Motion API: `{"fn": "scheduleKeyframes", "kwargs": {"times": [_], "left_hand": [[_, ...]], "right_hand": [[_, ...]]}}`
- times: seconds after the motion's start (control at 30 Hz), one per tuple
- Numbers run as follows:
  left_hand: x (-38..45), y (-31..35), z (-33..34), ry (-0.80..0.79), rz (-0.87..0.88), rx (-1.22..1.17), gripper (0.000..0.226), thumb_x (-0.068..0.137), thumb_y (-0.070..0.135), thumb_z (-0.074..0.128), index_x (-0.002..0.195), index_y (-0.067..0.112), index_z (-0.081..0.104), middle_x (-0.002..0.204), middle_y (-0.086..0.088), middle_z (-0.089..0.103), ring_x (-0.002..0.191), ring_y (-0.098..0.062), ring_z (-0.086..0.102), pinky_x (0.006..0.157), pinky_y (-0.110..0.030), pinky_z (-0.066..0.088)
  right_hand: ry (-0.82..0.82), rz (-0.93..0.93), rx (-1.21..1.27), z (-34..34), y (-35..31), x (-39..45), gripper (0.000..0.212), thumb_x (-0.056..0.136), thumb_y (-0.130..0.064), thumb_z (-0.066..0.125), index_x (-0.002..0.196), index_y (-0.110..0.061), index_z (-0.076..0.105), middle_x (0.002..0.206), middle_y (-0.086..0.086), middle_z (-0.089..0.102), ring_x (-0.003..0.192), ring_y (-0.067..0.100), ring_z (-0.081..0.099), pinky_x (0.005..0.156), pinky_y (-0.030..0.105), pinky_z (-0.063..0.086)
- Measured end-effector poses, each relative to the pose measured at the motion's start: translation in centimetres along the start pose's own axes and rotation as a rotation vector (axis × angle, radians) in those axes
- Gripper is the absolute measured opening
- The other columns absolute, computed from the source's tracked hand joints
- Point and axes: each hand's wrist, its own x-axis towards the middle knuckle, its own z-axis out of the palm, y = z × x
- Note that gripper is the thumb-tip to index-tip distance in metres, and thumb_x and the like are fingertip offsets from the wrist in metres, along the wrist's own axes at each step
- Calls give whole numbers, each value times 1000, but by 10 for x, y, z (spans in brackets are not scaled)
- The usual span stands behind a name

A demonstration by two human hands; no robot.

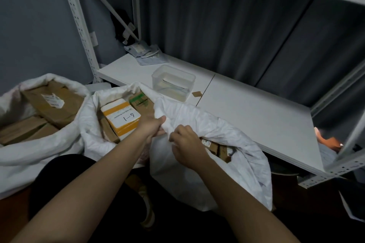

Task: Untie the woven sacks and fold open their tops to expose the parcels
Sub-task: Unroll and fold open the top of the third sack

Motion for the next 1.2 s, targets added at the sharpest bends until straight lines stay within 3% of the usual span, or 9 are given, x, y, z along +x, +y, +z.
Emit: {"fn": "scheduleKeyframes", "kwargs": {"times": [0.1,0.2,0.43,0.57,0.67,0.83,0.93,1.03,1.2], "left_hand": [[-8,-3,-4,-87,-42,-143,24,98,6,47,118,-5,55,90,-15,65,74,-21,64,58,-24,58],[-11,-9,-12,-122,-126,-112,23,101,13,43,119,4,53,95,-9,63,79,-18,63,62,-28,58],[16,-8,-26,33,-65,282,50,91,36,60,124,-1,54,119,-19,60,98,-31,62,70,-32,54],[27,-13,-25,67,-40,393,29,92,14,55,118,1,59,116,-15,61,104,-30,58,85,-33,49],[25,-12,-27,-50,-26,471,25,94,7,48,114,2,61,112,-16,61,102,-29,57,78,-31,45],[21,-11,-31,-210,-80,577,17,93,9,42,82,2,53,75,-13,48,63,-14,45,49,-11,38],[14,-12,-29,-217,-30,635,23,94,11,41,75,13,54,86,-18,60,72,-18,54,62,-23,43],[24,-15,-31,-111,198,891,36,102,22,29,123,2,51,131,-22,51,117,-32,50,98,-38,37],[24,-3,-14,-234,532,961,26,98,35,46,92,11,54,81,1,51,70,-5,47,65,-10,37]], "right_hand": [[73,452,363,-4,-8,5,35,83,-38,69,105,-16,56,101,-3,50,92,13,47,75,26,42],[143,682,599,5,-14,20,24,81,-27,73,94,-17,56,84,-8,53,76,7,50,63,18,37],[-159,-130,-10,39,-21,13,31,57,6,77,79,-5,59,74,11,53,63,26,54,48,26,32],[-282,67,378,8,-2,23,15,89,-13,60,96,-6,72,94,12,65,85,23,60,72,28,42],[-91,97,207,-12,24,48,58,78,-1,57,134,-16,52,134,7,51,124,22,42,102,20,26],[-688,48,-242,-10,58,96,78,77,-22,65,145,-36,30,158,-6,16,146,21,-3,117,46,-4],[-940,135,-216,8,66,102,52,78,-37,61,127,-23,52,122,-4,53,126,19,39,114,48,19],[-891,320,12,19,69,106,52,69,-41,60,114,-14,59,108,7,64,91,23,62,83,42,53],[-892,364,216,16,71,121,40,71,-31,77,105,-13,66,101,4,66,90,20,64,82,35,54]]}}
